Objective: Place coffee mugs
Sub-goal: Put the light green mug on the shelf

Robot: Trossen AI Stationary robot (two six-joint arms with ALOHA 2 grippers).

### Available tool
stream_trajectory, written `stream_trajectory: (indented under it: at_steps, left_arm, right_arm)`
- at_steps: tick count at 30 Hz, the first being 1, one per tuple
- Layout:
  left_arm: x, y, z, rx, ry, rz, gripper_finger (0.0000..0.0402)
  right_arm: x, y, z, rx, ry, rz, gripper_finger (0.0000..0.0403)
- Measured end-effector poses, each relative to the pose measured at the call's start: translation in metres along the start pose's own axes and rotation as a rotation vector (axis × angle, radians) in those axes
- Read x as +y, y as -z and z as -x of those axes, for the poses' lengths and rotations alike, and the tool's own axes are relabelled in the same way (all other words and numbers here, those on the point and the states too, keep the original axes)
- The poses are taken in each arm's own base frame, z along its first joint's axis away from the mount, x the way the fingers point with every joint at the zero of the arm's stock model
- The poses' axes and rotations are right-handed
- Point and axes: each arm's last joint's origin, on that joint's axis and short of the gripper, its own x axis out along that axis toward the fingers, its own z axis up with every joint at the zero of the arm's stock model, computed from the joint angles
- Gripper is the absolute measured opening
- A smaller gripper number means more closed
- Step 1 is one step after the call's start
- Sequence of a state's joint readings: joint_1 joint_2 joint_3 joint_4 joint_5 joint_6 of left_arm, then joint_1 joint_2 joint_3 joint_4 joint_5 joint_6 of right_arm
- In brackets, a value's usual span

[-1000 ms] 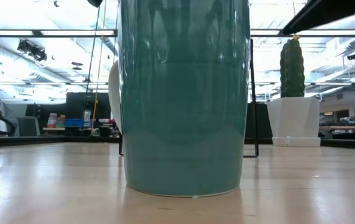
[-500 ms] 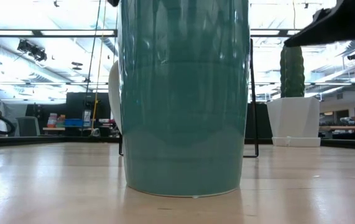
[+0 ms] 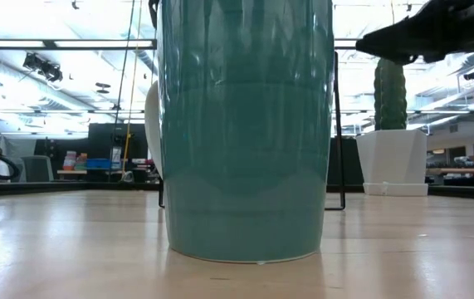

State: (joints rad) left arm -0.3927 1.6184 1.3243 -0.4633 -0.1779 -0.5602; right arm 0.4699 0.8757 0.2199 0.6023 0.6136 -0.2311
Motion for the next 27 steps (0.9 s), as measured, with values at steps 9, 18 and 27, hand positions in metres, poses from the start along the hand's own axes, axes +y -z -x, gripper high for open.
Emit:
stream_trajectory:
  at_steps: [9, 18, 27]
  left_arm:
    - [-0.011, 0.004, -0.002, 0.048, 0.104, -0.186, 0.0162]
    - [-0.038, 0.022, 0.000, 0.087, 0.201, -0.228, 0.0162]
    - [-0.068, 0.036, -0.012, -0.028, 0.213, -0.236, 0.0162]
  right_arm:
    - [-0.015, 0.004, -0.008, 0.028, 0.067, 0.061, 0.0158]
    - [-0.020, 0.006, -0.009, 0.041, 0.080, 0.080, 0.0158]
    - [-0.023, 0.006, -0.010, 0.038, 0.085, 0.040, 0.0158]
